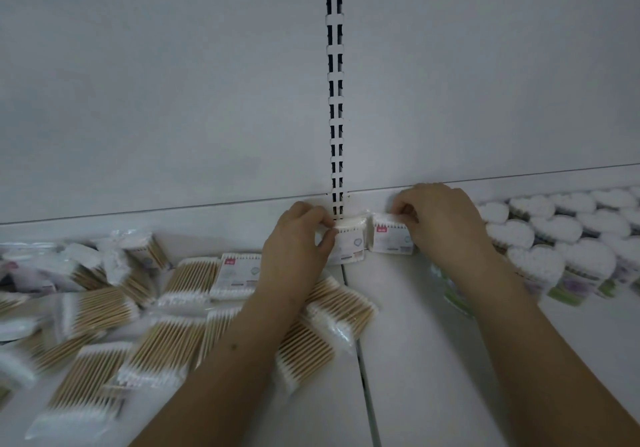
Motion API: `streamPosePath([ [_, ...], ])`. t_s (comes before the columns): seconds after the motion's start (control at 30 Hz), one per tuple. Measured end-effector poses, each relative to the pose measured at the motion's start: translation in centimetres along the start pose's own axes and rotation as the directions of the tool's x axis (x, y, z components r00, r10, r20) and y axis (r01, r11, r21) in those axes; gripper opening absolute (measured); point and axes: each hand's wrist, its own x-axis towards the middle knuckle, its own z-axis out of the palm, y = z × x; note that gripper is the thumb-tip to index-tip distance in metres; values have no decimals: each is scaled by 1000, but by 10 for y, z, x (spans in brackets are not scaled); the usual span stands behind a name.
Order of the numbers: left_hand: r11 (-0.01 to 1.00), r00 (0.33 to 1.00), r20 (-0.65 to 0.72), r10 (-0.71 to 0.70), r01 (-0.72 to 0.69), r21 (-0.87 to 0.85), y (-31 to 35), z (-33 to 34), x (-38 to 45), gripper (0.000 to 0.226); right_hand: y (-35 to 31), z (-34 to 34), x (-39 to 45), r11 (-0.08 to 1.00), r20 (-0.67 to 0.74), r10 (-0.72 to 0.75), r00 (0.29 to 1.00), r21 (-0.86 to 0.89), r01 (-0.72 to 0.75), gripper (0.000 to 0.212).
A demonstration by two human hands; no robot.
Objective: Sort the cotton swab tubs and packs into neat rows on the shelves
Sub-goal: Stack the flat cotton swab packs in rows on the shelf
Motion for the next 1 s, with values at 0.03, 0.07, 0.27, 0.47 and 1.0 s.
streamPosePath([
  [0.03,1000,1000,-3,-1,1,6,0,0,0,7,-2,2,0,1000,25,16,1000,-19,-16,28],
  [0.07,1000,1000,-3,0,0,-9,0,0,0,8,-3,4,0,999,33,34,999,-40,-32,29],
  [0.27,996,981,193,-5,22,-82,-3,-16,3,28,-12,3,-4,996,-205,19,979,85,-2,18],
  [0.47,997,939,335,-76,62,53,4,-51,-4,55,-44,-16,-14,919,-102,-167,981,345,192,14],
  [1.0,985,786,605,-127,30,168,-28,-49,-32,71,-62,-2,-34,938,669,-244,702,348,-6,74],
])
